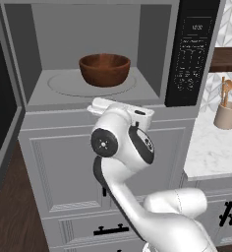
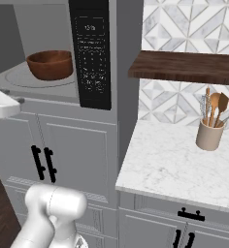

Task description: Pick the eggplant from the sink and place it in the bowl. Then pick the bowl and place it in the microwave. Then close the microwave door and press the start button.

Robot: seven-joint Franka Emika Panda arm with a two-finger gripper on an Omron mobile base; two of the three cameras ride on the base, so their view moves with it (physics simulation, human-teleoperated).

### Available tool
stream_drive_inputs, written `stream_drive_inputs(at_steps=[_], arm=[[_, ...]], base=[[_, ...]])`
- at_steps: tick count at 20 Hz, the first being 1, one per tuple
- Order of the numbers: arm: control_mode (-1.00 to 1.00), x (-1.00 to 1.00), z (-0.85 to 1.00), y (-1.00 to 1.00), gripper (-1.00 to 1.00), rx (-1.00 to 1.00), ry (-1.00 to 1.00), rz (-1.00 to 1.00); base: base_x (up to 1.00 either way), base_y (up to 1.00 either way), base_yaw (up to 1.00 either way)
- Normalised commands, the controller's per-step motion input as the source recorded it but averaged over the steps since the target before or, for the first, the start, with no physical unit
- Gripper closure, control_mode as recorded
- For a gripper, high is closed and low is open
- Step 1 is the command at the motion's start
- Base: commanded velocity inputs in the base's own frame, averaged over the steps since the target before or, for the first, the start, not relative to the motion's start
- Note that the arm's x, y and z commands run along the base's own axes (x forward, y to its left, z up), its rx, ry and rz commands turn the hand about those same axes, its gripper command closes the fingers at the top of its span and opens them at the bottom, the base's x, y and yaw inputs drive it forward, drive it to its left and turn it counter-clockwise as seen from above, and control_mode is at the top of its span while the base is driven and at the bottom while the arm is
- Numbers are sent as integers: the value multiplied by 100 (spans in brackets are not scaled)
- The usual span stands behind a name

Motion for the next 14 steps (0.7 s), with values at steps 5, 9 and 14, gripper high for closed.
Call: stream_drive_inputs(at_steps=[5,9,14], arm=[[-100,-28,-29,3,-100,-49,-11,0],[-100,-40,-24,19,-100,-40,-5,-1],[-100,-29,-18,35,-100,-33,0,0]], base=[[0,0,0],[0,0,0],[0,0,0]])
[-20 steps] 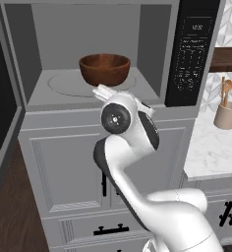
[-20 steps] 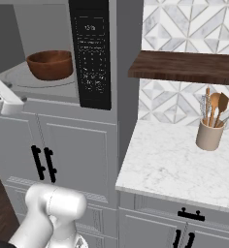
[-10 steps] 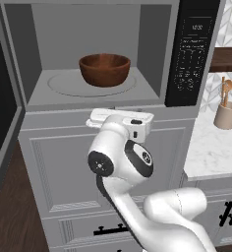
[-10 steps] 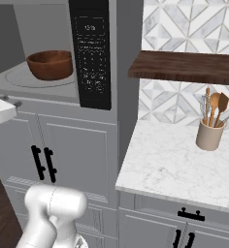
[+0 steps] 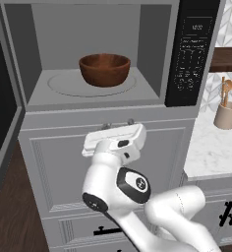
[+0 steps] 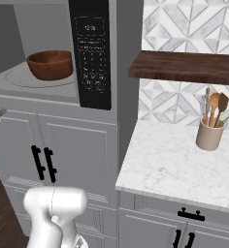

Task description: Pick the eggplant from the sink and place it in the bowl. Then pick the bowl and place it in the microwave. Then close the microwave door and press the start button.

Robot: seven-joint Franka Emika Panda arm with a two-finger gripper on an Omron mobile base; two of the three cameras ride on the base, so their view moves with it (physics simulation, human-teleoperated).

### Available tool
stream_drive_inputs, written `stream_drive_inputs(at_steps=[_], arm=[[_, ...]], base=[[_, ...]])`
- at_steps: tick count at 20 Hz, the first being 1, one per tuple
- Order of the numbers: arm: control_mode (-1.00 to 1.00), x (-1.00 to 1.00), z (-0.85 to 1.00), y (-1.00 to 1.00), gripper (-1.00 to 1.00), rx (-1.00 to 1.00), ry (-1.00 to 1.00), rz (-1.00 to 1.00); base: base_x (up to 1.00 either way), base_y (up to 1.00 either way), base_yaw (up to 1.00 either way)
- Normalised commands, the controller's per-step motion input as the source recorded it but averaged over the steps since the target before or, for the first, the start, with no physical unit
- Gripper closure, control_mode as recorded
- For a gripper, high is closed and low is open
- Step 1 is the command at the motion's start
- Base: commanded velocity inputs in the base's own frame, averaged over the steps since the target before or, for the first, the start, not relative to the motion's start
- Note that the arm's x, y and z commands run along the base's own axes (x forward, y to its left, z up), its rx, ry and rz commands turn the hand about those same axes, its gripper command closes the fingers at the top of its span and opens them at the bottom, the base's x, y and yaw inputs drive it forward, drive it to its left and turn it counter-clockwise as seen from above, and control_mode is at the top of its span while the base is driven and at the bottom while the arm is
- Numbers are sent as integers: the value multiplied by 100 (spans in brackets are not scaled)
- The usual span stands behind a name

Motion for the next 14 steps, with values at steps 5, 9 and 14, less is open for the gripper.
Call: stream_drive_inputs(at_steps=[5,9,14], arm=[[-100,0,-9,71,-100,-34,-1,0],[-100,0,-16,73,-100,-36,-1,0],[-100,0,-15,74,-100,-33,0,0]], base=[[0,0,0],[0,0,0],[0,0,0]])
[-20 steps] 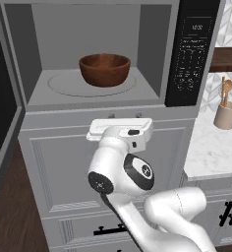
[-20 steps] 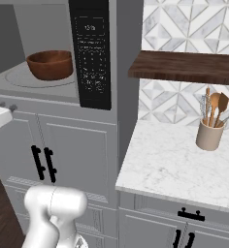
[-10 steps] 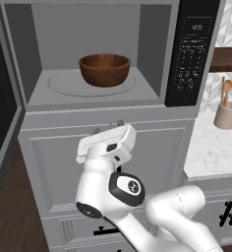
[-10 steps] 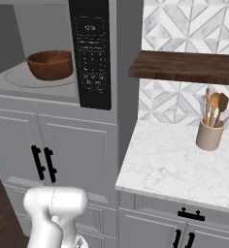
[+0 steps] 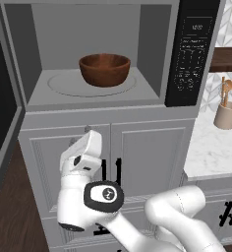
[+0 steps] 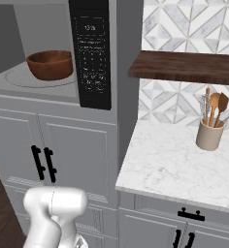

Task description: Pick the eggplant from the sink and place it in the bowl. Then pick the bowl and place it in the microwave. Then close the microwave door and press the start button.

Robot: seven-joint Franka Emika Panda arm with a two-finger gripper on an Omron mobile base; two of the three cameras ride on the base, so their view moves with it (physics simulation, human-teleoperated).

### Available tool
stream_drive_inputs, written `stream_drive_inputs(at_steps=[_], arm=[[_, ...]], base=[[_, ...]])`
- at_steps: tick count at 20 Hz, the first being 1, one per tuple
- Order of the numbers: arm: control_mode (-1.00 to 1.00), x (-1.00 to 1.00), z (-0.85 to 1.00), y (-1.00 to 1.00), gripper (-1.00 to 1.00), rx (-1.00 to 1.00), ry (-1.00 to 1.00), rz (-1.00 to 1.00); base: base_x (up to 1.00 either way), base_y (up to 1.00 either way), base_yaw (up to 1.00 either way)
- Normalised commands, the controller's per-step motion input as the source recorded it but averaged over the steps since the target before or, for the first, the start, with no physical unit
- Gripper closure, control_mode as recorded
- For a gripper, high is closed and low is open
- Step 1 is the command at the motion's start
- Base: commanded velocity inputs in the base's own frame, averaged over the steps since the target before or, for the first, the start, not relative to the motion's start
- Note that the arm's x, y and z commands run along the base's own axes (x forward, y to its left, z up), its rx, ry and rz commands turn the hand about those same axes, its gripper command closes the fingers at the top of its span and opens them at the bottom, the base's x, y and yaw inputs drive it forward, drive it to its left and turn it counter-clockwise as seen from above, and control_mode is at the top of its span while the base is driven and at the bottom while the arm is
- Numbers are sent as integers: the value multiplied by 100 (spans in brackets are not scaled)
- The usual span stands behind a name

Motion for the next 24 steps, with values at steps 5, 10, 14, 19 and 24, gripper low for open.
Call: stream_drive_inputs(at_steps=[5,10,14,19,24], arm=[[-100,0,-11,38,-100,-16,3,0],[-100,0,-39,40,-100,-13,18,0],[-100,11,-14,27,-100,-5,19,0],[-100,17,-15,43,-100,-4,14,-6],[-100,15,-58,44,-100,-17,8,-7]], base=[[0,0,0],[0,0,0],[0,0,0],[0,0,0],[0,0,0]])
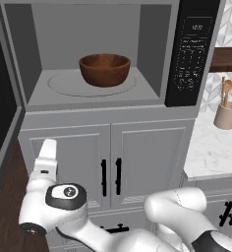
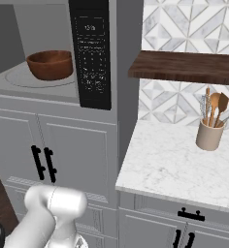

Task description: Pick the eggplant from the sink and place it in the bowl. Then pick the bowl and place it in the microwave. Then close the microwave door and press the start button.

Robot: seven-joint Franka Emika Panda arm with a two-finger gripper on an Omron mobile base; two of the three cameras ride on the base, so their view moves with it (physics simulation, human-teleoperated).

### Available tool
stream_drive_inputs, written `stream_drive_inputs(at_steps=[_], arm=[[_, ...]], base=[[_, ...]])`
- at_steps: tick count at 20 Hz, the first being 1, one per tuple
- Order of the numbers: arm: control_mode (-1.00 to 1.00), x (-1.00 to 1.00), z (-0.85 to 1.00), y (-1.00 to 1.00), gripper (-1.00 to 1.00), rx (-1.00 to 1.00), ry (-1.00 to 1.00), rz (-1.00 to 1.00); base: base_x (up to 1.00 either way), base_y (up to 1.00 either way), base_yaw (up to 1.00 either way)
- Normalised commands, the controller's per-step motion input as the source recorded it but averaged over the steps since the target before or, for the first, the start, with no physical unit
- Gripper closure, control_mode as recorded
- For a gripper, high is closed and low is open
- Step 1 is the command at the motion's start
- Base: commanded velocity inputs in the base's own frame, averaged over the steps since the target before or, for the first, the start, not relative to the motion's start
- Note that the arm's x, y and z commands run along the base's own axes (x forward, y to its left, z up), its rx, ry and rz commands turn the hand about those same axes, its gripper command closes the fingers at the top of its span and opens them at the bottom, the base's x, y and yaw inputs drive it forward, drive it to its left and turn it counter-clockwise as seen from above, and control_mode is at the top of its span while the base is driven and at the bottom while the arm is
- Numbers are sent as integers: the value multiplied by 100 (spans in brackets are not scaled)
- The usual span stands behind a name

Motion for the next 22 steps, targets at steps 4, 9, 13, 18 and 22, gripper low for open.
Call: stream_drive_inputs(at_steps=[4,9,13,18,22], arm=[[-100,2,-40,39,-100,-32,-4,-12],[-100,2,-1,46,-100,-25,-7,-16],[-100,5,-11,63,-100,-24,-7,-15],[-100,5,-18,60,-100,-25,-14,-12],[-100,-9,0,42,-100,-16,-44,-3]], base=[[0,0,0],[0,0,0],[0,0,0],[0,0,0],[0,0,0]])
